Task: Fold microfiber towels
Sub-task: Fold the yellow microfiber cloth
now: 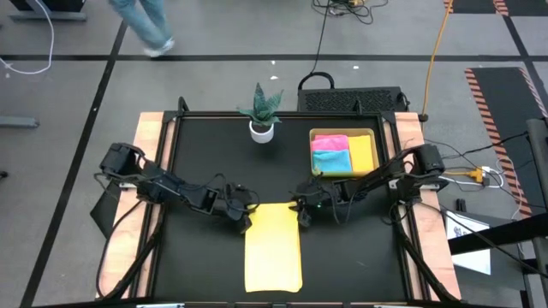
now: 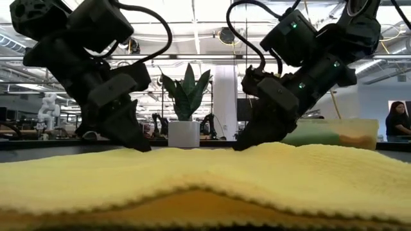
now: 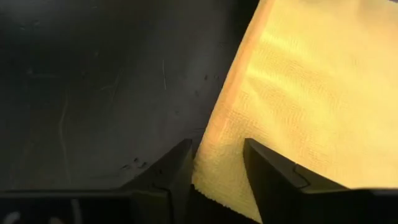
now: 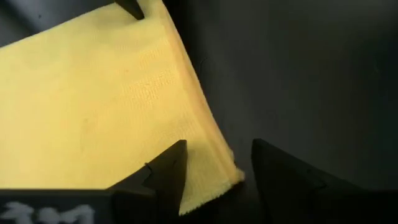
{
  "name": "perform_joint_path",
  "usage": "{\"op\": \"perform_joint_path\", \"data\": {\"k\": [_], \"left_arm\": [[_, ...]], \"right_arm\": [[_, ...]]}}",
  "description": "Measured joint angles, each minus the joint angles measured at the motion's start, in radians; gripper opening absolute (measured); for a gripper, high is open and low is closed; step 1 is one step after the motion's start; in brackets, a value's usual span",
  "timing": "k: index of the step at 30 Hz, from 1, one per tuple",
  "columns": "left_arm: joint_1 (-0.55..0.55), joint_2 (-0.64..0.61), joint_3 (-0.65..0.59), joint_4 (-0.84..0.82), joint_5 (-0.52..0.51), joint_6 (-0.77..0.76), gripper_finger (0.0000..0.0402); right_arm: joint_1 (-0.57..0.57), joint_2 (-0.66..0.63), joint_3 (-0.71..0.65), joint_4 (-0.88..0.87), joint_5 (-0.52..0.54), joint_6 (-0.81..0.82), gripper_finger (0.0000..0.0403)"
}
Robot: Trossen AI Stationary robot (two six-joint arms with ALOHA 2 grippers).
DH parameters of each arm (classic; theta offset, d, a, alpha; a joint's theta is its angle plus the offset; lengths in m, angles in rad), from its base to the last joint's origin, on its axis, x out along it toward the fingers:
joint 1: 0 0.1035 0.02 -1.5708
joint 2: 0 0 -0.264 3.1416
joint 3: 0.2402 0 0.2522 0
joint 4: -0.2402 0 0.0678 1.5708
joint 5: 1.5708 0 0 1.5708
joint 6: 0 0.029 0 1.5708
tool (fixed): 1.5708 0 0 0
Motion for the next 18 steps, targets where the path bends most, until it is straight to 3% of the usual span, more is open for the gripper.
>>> {"op": "perform_joint_path", "data": {"k": [4, 8, 10, 14, 18], "left_arm": [[0.002, -0.004, 0.0, -0.002, 0.009, 0.042, 0.0098], [0.007, -0.006, 0.0, 0.003, 0.025, 0.084, 0.0027], [0.013, -0.006, 0.0, 0.004, 0.026, 0.086, 0.0011], [0.025, -0.035, 0.0, 0.009, 0.024, 0.118, 0.0017], [0.026, -0.101, -0.001, -0.002, -0.053, 0.181, 0.0007]], "right_arm": [[-0.001, 0.014, 0.001, 0.001, 0.007, -0.031, 0.0133], [-0.001, -0.005, 0.001, -0.023, 0.008, -0.086, 0.0054], [0.005, -0.022, 0.0, -0.041, -0.003, -0.126, 0.0017], [0.022, -0.081, -0.004, -0.078, -0.01, -0.178, 0.0012], [0.039, -0.162, -0.004, -0.106, 0.118, -0.237, 0.0004]]}}
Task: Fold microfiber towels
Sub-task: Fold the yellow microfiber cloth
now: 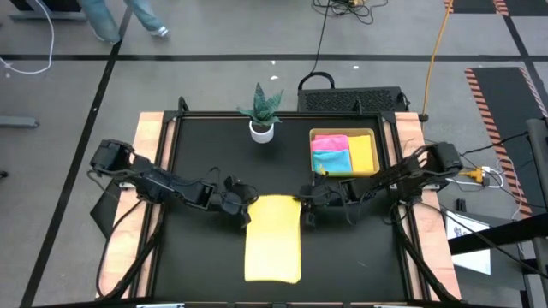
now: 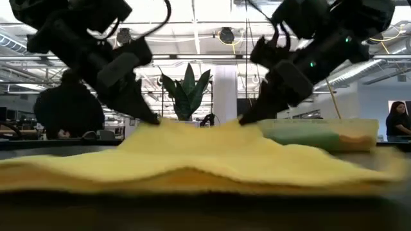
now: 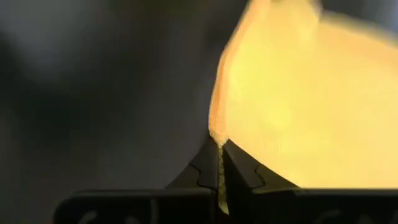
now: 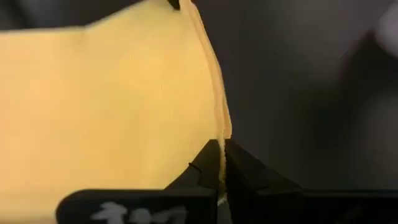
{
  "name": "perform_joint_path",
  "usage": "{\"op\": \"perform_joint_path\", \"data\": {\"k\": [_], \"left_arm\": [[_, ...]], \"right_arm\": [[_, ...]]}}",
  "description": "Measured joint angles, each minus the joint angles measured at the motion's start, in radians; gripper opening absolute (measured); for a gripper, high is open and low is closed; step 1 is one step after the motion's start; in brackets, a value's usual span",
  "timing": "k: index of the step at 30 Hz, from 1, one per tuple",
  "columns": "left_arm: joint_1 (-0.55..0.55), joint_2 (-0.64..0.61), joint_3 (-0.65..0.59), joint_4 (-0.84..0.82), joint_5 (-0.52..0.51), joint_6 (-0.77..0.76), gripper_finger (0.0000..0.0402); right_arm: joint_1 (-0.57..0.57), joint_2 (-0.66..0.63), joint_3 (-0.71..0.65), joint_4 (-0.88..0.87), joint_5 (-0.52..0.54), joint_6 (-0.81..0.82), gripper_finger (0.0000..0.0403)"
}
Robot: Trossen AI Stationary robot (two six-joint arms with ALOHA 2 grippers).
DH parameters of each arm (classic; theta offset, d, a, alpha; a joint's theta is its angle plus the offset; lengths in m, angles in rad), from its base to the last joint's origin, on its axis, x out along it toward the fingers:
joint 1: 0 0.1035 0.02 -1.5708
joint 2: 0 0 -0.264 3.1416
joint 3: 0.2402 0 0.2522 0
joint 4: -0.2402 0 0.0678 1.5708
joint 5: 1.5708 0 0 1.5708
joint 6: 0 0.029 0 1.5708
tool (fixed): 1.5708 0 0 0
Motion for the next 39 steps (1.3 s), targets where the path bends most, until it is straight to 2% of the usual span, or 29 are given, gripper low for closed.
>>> {"op": "perform_joint_path", "data": {"k": [5, 10, 16, 19, 21, 27, 30, 34, 39], "left_arm": [[-0.002, -0.088, 0.001, 0.034, -0.133, 0.138, 0.0016], [0.023, -0.123, 0.002, 0.048, -0.281, 0.281, 0.0006], [0.053, -0.121, 0.001, 0.042, -0.416, 0.333, 0.0014], [0.011, -0.133, 0.001, 0.037, -0.422, 0.37, 0.0006], [-0.027, -0.134, 0.002, 0.042, -0.385, 0.385, 0.0009], [-0.173, -0.102, 0.001, 0.007, -0.263, 0.38, 0.0006], [-0.23, -0.052, 0.002, 0.041, -0.232, 0.361, 0.0011], [-0.285, 0.004, 0.001, 0.079, -0.241, 0.346, 0.0014], [-0.327, -0.016, 0.001, 0.119, -0.295, 0.346, 0.0008]], "right_arm": [[0.01, -0.077, 0.0, 0.012, 0.182, -0.115, 0.0003], [-0.019, -0.088, 0.0, 0.058, 0.342, -0.266, 0.0003], [-0.027, -0.085, 0.001, 0.117, 0.428, -0.411, 0.0001], [0.022, -0.085, 0.001, 0.116, 0.428, -0.45, 0.0001], [0.062, -0.085, 0.001, 0.095, 0.404, -0.464, 0.0001], [0.17, -0.075, 0.001, 0.072, 0.168, -0.413, 0.0001], [0.208, -0.046, 0.001, 0.073, 0.108, -0.37, 0.0001], [0.232, -0.016, 0.001, 0.088, 0.089, -0.364, 0.0001], [0.242, -0.04, 0.001, 0.128, 0.05, -0.372, 0.0001]]}}
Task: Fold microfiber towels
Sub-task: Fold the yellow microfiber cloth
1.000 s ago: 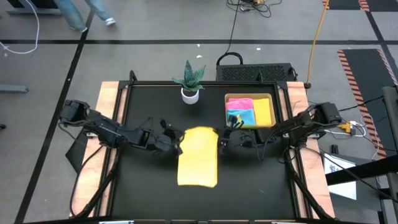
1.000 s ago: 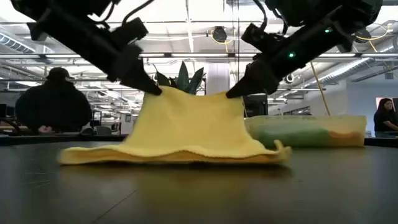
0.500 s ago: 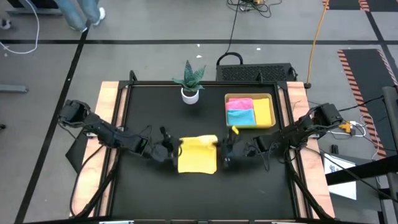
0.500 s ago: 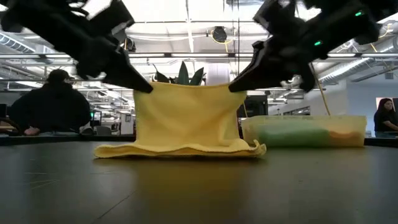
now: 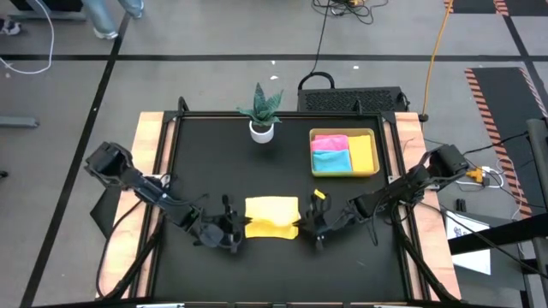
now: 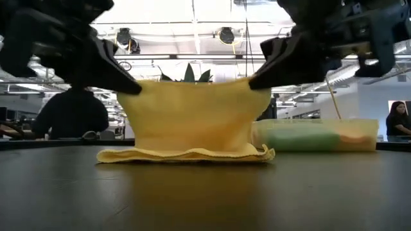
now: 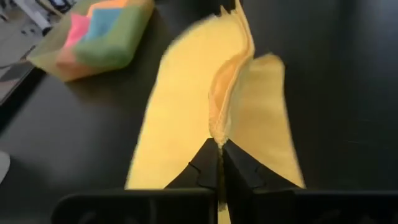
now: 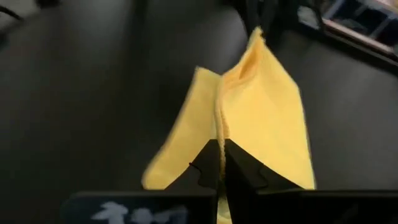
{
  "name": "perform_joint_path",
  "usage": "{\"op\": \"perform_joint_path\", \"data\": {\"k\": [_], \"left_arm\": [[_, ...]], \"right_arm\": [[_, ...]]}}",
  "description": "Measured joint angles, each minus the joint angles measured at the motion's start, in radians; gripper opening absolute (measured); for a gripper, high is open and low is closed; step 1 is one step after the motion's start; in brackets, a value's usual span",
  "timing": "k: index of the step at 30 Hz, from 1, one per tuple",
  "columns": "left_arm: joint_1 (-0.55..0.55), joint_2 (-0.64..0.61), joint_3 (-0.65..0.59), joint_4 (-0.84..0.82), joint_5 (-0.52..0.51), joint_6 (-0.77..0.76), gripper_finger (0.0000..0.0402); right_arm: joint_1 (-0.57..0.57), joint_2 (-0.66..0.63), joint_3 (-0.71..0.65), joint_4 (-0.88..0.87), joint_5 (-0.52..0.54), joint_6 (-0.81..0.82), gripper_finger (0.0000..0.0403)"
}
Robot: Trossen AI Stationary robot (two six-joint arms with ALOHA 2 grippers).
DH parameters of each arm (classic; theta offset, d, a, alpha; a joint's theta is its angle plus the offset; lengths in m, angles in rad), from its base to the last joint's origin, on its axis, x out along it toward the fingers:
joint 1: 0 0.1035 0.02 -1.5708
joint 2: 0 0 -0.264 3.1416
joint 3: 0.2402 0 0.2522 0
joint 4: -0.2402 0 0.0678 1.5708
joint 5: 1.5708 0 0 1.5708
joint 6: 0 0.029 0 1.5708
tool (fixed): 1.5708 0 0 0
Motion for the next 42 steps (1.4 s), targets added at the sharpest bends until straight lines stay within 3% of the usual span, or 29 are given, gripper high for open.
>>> {"op": "perform_joint_path", "data": {"k": [7, 17, 24, 27, 31, 37, 42], "left_arm": [[-0.036, 0.0, 0.001, -0.004, 0.077, -0.011, 0.0009], [-0.035, 0.12, 0.0, -0.001, 0.111, -0.061, 0.002], [-0.037, 0.123, 0.0, -0.003, 0.157, -0.08, 0.0009], [-0.037, 0.1, 0.0, -0.002, 0.163, -0.085, 0.0025], [-0.037, 0.081, 0.0, 0.001, 0.168, -0.082, 0.0051], [-0.035, 0.08, 0.0, 0.0, 0.251, -0.103, 0.0121], [-0.034, 0.08, 0.025, 0.002, 0.261, -0.113, 0.018]], "right_arm": [[0.001, 0.016, 0.001, -0.012, -0.089, 0.077, 0.0002], [-0.012, 0.17, 0.0, 0.117, -0.091, 0.082, 0.0003], [-0.033, 0.232, 0.0, 0.158, -0.093, 0.116, 0.0005], [-0.033, 0.234, 0.0, 0.157, -0.095, 0.117, 0.0021], [-0.032, 0.2, 0.0, 0.157, -0.122, 0.137, 0.0071], [-0.032, 0.128, 0.0, 0.159, -0.12, 0.181, 0.0145], [-0.049, 0.115, 0.0, 0.178, -0.119, 0.208, 0.0162]]}}
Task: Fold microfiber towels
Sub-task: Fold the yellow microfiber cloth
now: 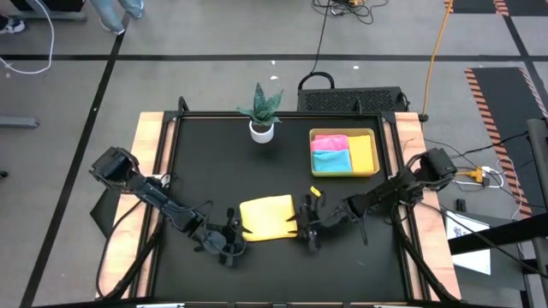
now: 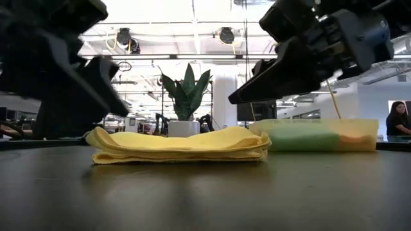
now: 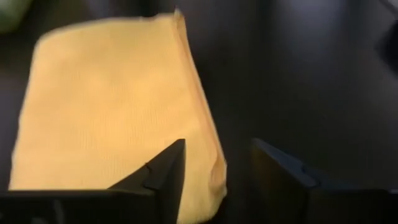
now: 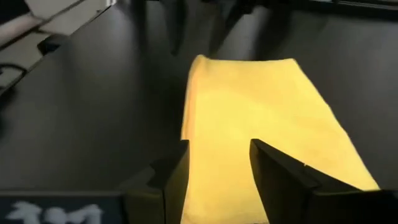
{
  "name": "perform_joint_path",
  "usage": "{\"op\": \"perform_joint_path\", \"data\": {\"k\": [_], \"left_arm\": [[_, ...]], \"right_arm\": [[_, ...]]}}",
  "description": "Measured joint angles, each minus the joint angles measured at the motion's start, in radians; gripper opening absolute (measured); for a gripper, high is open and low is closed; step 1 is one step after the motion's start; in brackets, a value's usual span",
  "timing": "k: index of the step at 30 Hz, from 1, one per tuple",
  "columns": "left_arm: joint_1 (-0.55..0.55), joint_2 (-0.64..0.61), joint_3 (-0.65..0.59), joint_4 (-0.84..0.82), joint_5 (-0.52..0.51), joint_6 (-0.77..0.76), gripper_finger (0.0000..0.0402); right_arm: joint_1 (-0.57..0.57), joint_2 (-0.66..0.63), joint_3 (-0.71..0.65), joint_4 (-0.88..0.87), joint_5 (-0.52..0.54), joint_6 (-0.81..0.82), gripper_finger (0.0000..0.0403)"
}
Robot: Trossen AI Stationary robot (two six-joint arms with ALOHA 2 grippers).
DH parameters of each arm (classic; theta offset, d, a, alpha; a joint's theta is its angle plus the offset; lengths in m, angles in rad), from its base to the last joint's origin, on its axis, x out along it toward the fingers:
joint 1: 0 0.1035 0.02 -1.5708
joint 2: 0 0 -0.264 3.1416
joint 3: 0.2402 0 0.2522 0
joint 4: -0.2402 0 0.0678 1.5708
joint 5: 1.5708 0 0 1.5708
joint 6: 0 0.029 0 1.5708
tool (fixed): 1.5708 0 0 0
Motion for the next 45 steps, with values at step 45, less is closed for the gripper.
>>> {"op": "perform_joint_path", "data": {"k": [45], "left_arm": [[0.219, -0.019, 0.038, -0.424, 0.022, -0.417, 0.0092]], "right_arm": [[-0.266, 0.201, 0.053, -0.034, 0.187, 0.274, 0.0]]}}
